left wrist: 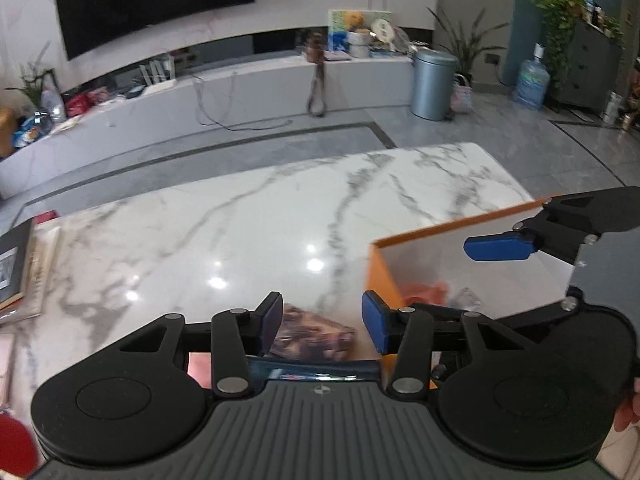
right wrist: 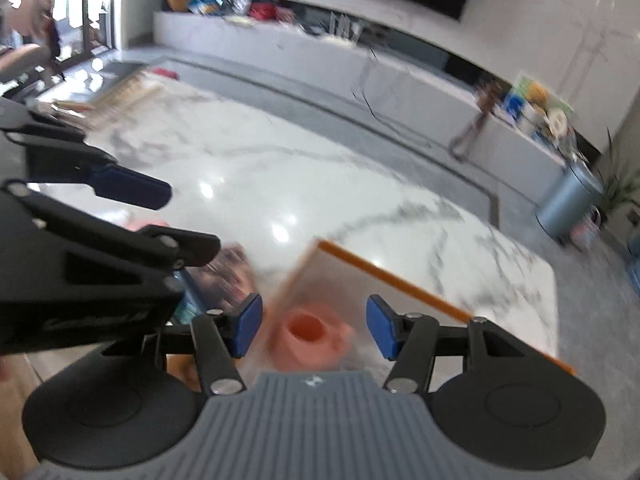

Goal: Organize rigid objects
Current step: 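Grasp the brown square box with the left tool while the right grasps the white box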

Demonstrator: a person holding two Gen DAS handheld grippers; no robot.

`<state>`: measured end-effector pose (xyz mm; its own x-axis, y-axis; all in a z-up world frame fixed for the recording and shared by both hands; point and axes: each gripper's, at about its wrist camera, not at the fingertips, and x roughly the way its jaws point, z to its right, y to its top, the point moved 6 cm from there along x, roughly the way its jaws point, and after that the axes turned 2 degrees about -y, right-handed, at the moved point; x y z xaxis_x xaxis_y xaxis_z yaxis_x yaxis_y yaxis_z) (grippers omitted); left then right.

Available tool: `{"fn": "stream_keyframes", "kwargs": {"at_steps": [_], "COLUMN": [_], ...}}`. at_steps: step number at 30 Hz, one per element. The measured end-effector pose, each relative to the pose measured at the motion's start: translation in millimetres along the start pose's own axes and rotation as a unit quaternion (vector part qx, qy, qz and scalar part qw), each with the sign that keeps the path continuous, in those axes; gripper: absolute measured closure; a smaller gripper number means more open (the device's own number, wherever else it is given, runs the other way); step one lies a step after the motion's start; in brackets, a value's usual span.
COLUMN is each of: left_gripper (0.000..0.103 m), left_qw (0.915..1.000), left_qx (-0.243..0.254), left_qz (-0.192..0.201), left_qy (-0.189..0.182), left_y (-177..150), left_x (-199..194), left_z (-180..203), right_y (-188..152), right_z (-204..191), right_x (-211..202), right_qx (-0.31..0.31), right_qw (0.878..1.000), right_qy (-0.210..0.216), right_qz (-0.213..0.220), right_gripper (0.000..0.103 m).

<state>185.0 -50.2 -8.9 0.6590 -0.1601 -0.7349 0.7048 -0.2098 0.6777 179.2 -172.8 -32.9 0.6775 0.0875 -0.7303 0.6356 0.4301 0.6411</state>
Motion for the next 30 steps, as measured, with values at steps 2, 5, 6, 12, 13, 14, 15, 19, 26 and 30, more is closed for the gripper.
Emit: {"fn": "stream_keyframes", "kwargs": {"at_steps": [2, 5, 6, 12, 13, 14, 15, 19, 26, 30], "left_gripper": [0.048, 0.047, 0.047, 0.047, 0.047, 0.045, 0.04, 0.031, 0.023, 0.02], "left_qw": [0.9999, 0.9995, 0.9991, 0.9911, 0.9883, 0.9857, 0.9818, 0.9633, 0.9293, 0.9197], "left_qx": [-0.01, -0.023, -0.028, -0.052, -0.064, -0.078, -0.097, -0.165, -0.278, -0.31], "left_qz": [0.004, -0.012, -0.023, -0.114, -0.128, -0.137, -0.149, -0.194, -0.232, -0.229], "left_qy": [0.007, 0.017, 0.02, 0.046, 0.054, 0.059, 0.066, 0.084, 0.075, 0.074], "left_y": [-2.2, -10.4, -14.2, -48.5, -55.3, -62.5, -69.8, -97.1, -129.4, -134.2], "left_x": [-5.0, -9.1, -9.1, -1.9, 0.0, -0.4, 1.0, 8.8, 21.7, 29.5], "left_z": [-13.2, -35.1, -42.1, -85.5, -92.4, -100.1, -108.1, -130.9, -154.3, -156.6], "right_y": [6.8, 15.3, 17.2, 14.9, 13.0, 11.1, 9.1, -1.0, -4.3, -4.0], "right_z": [-13.0, -33.7, -42.0, -92.7, -100.5, -106.5, -113.3, -133.5, -155.6, -165.1], "right_x": [-4.0, -3.1, -1.4, 17.2, 20.1, 24.5, 29.3, 42.6, 59.3, 68.3], "right_qx": [-0.002, -0.004, -0.008, -0.04, -0.046, -0.051, -0.059, -0.084, -0.162, -0.199], "right_qw": [1.0, 0.999, 0.999, 0.994, 0.993, 0.992, 0.991, 0.985, 0.971, 0.961], "right_qy": [0.006, 0.031, 0.043, 0.103, 0.11, 0.114, 0.116, 0.134, 0.158, 0.17], "right_qz": [0.009, 0.015, 0.014, -0.02, -0.028, -0.034, -0.041, -0.068, -0.082, -0.09], "right_gripper": [0.044, 0.044, 0.044, 0.054, 0.054, 0.054, 0.054, 0.054, 0.051, 0.051]}}
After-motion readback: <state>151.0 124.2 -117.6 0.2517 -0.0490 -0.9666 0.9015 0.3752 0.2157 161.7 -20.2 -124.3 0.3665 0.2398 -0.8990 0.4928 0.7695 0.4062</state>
